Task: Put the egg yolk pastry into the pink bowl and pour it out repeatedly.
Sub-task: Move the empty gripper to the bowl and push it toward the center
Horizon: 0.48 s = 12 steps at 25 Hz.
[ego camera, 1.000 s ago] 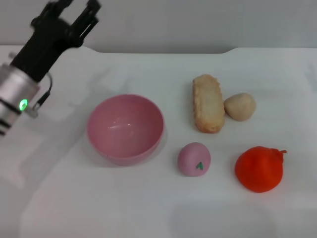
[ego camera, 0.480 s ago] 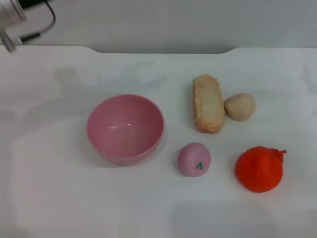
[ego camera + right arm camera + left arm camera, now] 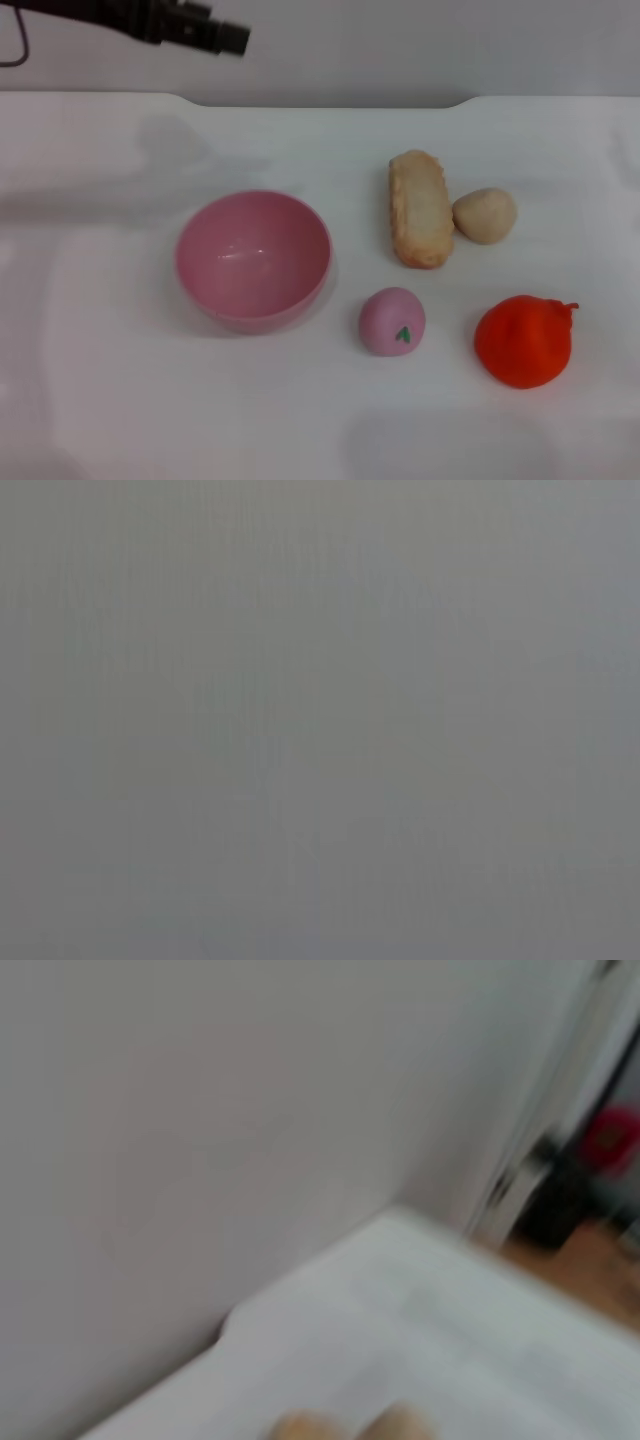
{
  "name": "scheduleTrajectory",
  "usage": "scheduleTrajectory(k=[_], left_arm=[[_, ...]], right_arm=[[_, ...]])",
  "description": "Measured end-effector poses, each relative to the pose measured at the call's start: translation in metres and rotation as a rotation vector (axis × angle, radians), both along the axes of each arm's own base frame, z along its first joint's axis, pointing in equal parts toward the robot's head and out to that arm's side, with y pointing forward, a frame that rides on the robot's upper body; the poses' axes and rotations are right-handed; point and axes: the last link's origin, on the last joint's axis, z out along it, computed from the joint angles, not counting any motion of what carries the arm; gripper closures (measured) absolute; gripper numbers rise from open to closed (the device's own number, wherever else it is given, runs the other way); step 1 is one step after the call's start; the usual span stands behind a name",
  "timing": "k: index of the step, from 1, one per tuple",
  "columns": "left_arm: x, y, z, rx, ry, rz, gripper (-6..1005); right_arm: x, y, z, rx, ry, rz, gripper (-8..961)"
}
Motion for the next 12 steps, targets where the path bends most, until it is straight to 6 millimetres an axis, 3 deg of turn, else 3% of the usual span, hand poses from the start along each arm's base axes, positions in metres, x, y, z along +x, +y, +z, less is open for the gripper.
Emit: scheduleTrajectory(k=[5,12], left_arm=[[0.001,-0.002,-0.010,0.066,0.202,0.108,247],[-0.002,-0.012,-0.047,0.174,0.461,0.200,246]], right_arm=[[0.002,-0.002,0.000,0.000,-0.001,-0.006,124],[0.005,-0.005,-0.001,-0.003,0.001,-0.015,125]])
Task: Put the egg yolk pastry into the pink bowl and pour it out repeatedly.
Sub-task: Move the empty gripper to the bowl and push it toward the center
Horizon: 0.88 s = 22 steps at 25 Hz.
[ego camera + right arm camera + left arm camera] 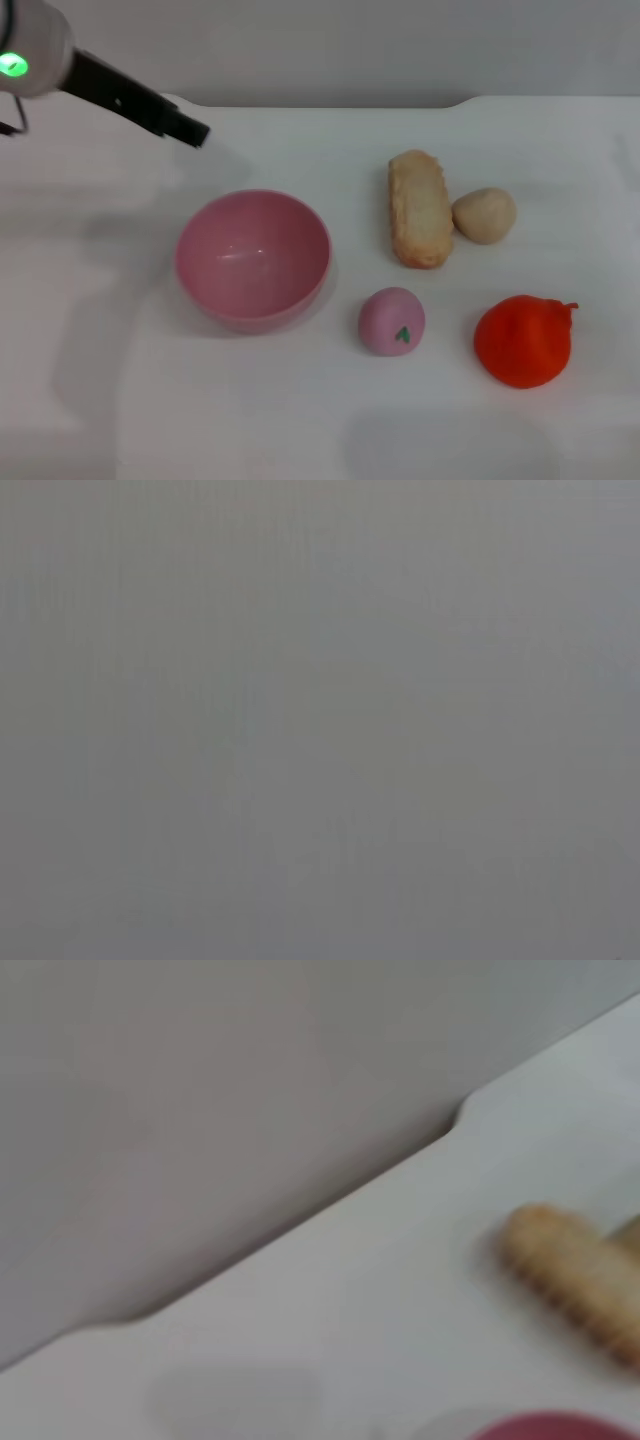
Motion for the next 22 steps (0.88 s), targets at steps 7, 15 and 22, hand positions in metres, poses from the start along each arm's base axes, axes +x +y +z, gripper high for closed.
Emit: scheduleTrajectory(k=[7,15,22], left_arm=[[-0.011,-0.004,-0.029,0.021,0.030,0.028,246],[-0.030,-0.008,-0.047,0.024,0.008,0.079,246],[-0.044,-0.008,-0.057,0.027,-0.013,0.111,246]], right_arm=[[-0.001,-0.001,-0.002,-0.007,-0.001,0.009,125],[-0.001,-0.001,-0.003,-0.011,-0.004,0.006,124],[-0.002,0.001,-0.002,-0.011,-0.006,0.008,124]])
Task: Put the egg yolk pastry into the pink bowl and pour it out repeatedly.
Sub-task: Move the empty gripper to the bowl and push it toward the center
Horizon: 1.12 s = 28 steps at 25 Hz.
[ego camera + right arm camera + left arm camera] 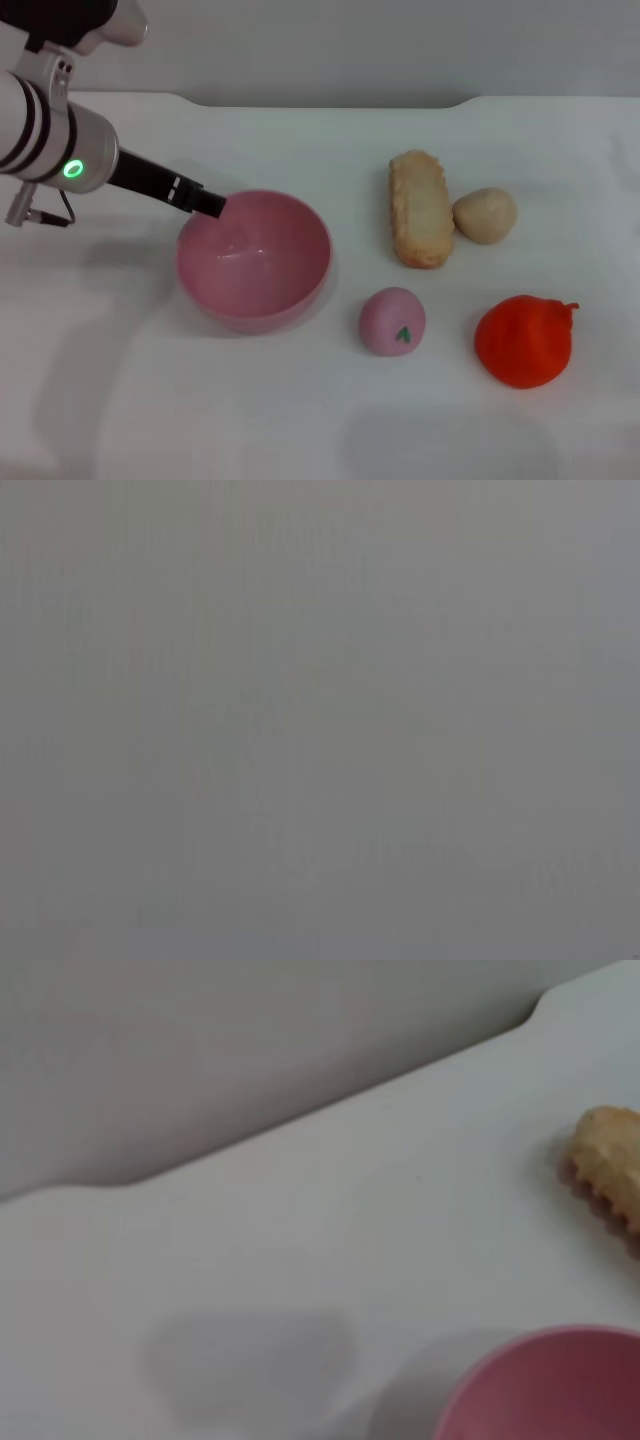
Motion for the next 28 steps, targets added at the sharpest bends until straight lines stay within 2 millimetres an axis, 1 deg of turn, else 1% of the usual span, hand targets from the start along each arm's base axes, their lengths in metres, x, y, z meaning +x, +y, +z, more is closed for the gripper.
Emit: scheduleTrajectory(k=[1,2,3,9,12,16,24,28], left_arm=[[0.000,0.000,0.000,0.000,0.000,0.000,246],[-0.008,-0.001,-0.007,-0.014,-0.025,0.025,246],[-0.010,-0.001,-0.009,-0.016,-0.030,0.032,246],[-0.019,0.001,-0.013,0.005,-0.037,0.044,246],[-0.027,0.001,-0.017,0.003,-0.036,0.068,246],[-0.029,0.001,-0.018,-0.003,-0.035,0.076,247],[-0.045,-0.002,-0.029,-0.019,-0.042,0.128,263],[-0.047,-0.001,-0.031,-0.014,-0.046,0.132,272]], right_arm=[[0.000,0.000,0.000,0.000,0.000,0.000,124],[0.000,0.000,0.000,0.000,0.000,0.000,124],[0.000,0.000,0.000,0.000,0.000,0.000,124],[0.000,0.000,0.000,-0.001,0.000,-0.001,125],[0.000,0.000,0.000,-0.001,0.000,-0.003,125],[0.001,0.000,0.000,-0.001,0.000,-0.003,125],[0.000,0.000,-0.001,-0.001,0.001,-0.003,124],[0.000,0.000,-0.001,-0.001,0.001,-0.002,124]])
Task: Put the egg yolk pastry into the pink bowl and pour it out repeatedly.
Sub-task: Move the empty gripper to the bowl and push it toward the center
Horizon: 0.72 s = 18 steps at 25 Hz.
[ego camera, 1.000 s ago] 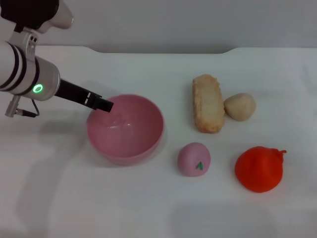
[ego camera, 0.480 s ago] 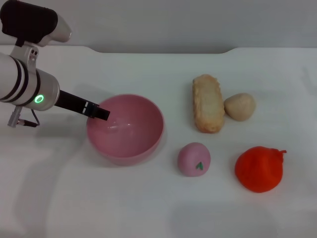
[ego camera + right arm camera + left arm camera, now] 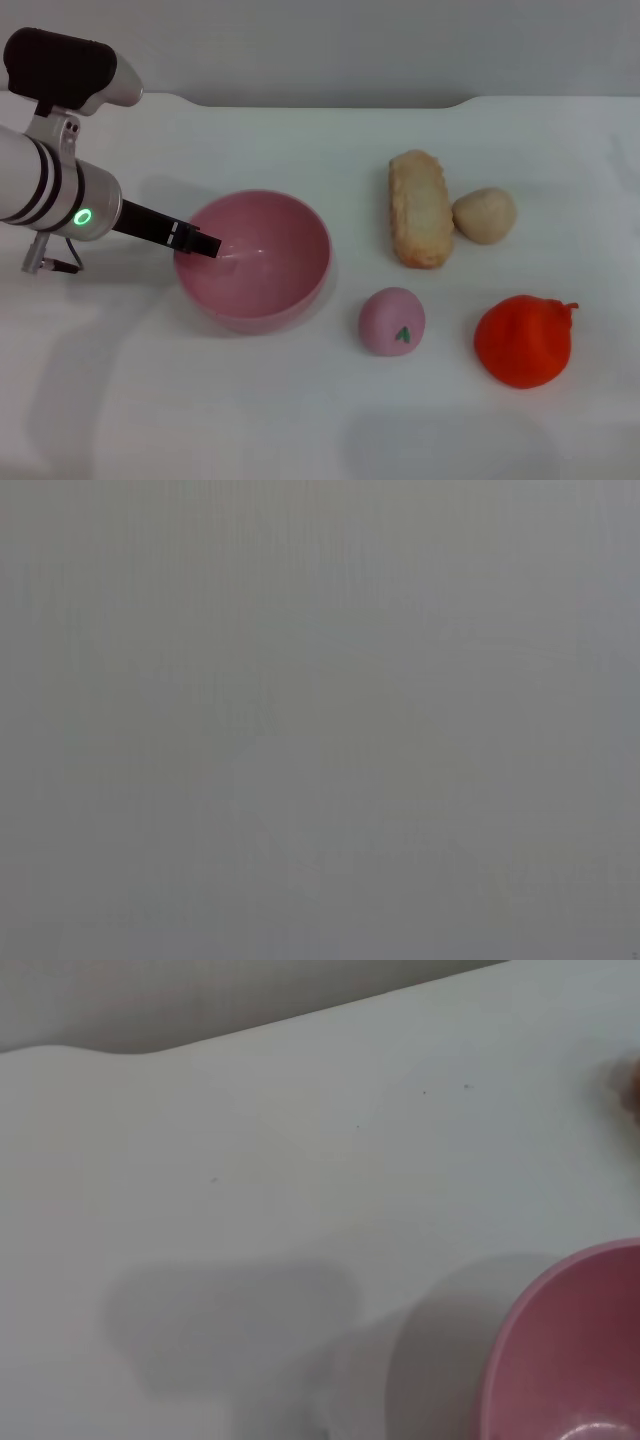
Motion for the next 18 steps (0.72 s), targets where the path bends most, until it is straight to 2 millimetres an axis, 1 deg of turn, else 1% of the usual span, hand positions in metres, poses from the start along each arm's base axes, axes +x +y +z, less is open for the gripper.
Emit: scheduleTrajectory(k=[15,18], left_arm=[[0.0001,-0.0020,-0.0033,-0.018,0.004,-0.005,305],[-0.0009,-0.0033,-0.0045,-0.026,0.013,-0.007,504]], right_arm=[[0.0008,-0.0019,0.0000,0.002,0.004,0.001,125],[0.0007,-0.0019,-0.0001,0.002,0.005,0.002,125]])
